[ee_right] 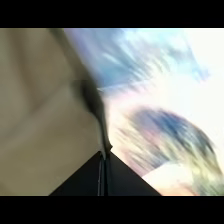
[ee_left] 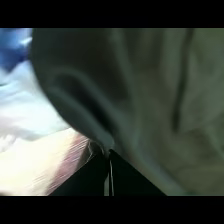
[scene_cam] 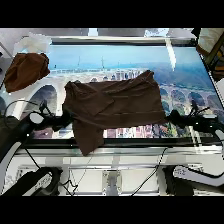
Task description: Fold the shirts.
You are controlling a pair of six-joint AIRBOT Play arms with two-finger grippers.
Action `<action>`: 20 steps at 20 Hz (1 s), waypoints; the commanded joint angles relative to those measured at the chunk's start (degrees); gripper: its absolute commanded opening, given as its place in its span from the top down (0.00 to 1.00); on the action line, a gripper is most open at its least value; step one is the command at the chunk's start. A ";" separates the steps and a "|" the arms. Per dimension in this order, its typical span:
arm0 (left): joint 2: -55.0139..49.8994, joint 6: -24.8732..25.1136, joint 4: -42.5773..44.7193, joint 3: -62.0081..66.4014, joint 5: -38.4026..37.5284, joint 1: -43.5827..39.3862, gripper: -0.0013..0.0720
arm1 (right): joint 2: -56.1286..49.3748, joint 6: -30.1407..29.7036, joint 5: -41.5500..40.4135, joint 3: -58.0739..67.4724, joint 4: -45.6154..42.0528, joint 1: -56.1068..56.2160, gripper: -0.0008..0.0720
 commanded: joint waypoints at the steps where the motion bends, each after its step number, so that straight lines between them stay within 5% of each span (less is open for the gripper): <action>1: 2.43 6.62 -6.14 7.80 0.83 0.04 0.97 | 9.73 0.04 3.82 4.28 1.51 -1.11 0.95; 8: 17.79 10.47 -6.88 26.38 0.00 0.04 0.97 | 27.78 2.08 21.51 22.71 11.78 -17.00 0.95; 13: 34.53 12.26 3.78 36.13 8.50 0.04 0.97 | 37.24 2.58 21.46 36.92 15.23 -18.14 0.95; 17: 36.74 11.67 11.19 43.45 9.60 0.04 0.97 | 40.83 2.54 17.77 50.73 13.88 -18.14 0.95; 18: 36.57 11.10 14.62 43.74 9.99 0.07 0.97 | 40.89 2.56 15.45 53.35 12.59 -18.14 0.95; 20: 34.99 1.99 26.38 43.71 7.39 0.07 0.97 | 40.15 3.43 12.26 55.19 11.58 -18.14 0.96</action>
